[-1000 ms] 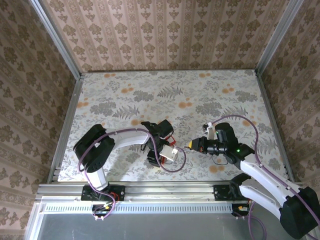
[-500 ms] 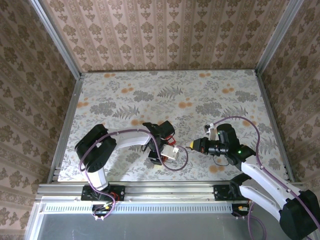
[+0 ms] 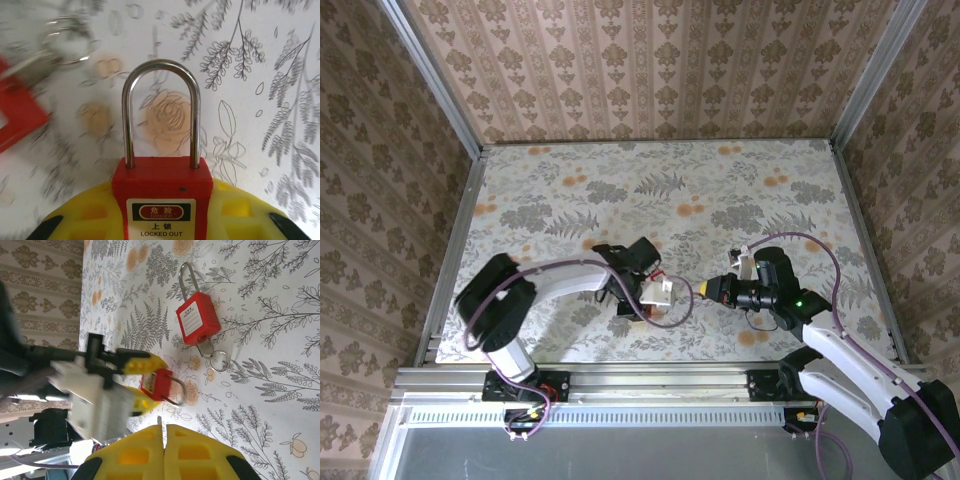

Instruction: Unlock with the key

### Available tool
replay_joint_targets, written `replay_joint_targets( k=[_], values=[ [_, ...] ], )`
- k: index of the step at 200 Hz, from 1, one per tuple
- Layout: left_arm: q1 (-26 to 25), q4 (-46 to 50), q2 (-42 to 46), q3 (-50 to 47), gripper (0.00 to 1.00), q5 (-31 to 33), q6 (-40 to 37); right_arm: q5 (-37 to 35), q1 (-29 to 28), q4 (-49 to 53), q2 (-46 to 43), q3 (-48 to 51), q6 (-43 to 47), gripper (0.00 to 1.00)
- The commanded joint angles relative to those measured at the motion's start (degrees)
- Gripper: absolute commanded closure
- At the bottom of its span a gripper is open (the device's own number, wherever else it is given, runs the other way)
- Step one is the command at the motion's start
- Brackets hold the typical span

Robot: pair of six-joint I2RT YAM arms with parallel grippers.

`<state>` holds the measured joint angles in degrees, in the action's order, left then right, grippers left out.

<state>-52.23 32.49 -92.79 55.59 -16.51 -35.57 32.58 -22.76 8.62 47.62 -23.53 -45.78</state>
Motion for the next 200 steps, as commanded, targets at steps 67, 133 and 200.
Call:
replay_joint_targets(
  k=[67, 133, 200],
  values=[
    [14.95, -30.74, 41.71, -12.64, 0.96, -16.81, 50.81, -14.69, -14.7, -7.93, 2.88, -14.68, 7.49, 1.0],
    [30.3, -91.45, 37.3, -21.63, 1.0, -12.12, 115.43, -19.7, -18.06, -42.81, 14.32, -17.94, 12.9, 1.0],
    [27.74, -72.73, 38.92, -24.01, 1.0, -0.49, 136.92, -26.47, -21.53, -41.46, 24.54, -26.34, 26.39, 1.0]
  ],
)
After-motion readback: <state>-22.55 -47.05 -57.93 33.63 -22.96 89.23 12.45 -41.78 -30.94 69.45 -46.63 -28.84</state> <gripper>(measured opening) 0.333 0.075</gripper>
